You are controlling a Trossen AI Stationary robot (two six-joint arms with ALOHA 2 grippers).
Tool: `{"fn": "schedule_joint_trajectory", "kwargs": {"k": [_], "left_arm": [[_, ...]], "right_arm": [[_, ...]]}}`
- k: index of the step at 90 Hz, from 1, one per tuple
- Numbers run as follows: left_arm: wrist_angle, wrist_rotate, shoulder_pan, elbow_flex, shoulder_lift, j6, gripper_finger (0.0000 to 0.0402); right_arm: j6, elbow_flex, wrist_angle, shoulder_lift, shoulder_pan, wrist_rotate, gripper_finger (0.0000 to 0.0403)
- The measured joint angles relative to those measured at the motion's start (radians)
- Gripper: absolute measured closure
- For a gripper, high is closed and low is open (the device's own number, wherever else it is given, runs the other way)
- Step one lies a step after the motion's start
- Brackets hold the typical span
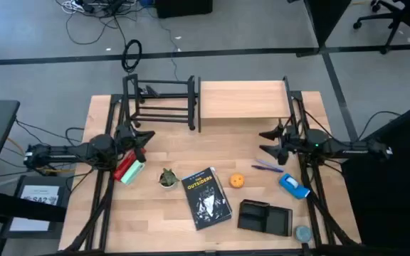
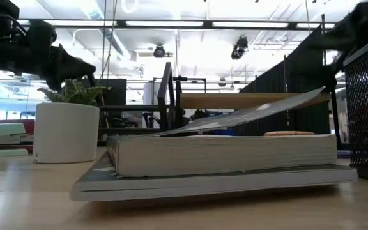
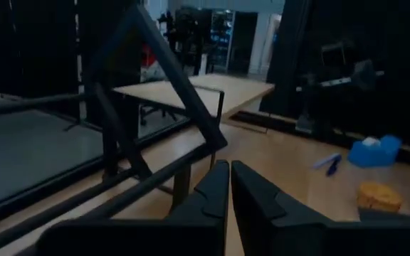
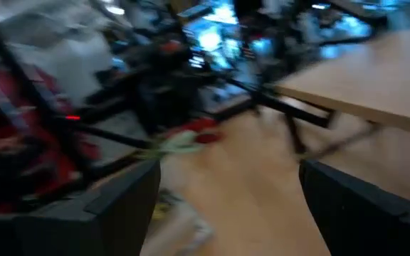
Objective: Stock shelves
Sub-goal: Return to Home Position
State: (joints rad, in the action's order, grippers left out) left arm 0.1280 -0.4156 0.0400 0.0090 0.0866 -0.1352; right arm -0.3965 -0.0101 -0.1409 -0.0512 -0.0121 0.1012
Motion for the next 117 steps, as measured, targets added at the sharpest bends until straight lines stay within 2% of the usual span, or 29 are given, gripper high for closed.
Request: {"fn": "schedule_joint_trajectory", "kwargs": {"k": [6,16,38,77,117], "left_arm": [[-0.001,0.000,0.009,0.000,-0.029,0.000,0.0402],[-0.001,0.000,0.032,0.000,-0.088,0.000,0.0402],[0.109,-0.001,0.073,0.000,-0.086,0.000,0.0402],[0.122,0.000,0.163,-0.001,-0.087,0.000,0.0402],[0.122,0.000,0.165,-0.001,-0.087,0.000,0.0402]], "right_arm": [[0.000,0.000,-0.002,0.052,0.035,-0.002,0.0096],[0.000,0.000,-0.084,0.041,0.052,-0.005,0.0096],[0.000,0.001,-0.162,0.038,0.043,-0.009,0.0096],[0.000,0.002,-0.163,0.037,0.043,-0.009,0.0096],[0.000,0.002,-0.164,0.037,0.043,-0.009,0.0096]]}}
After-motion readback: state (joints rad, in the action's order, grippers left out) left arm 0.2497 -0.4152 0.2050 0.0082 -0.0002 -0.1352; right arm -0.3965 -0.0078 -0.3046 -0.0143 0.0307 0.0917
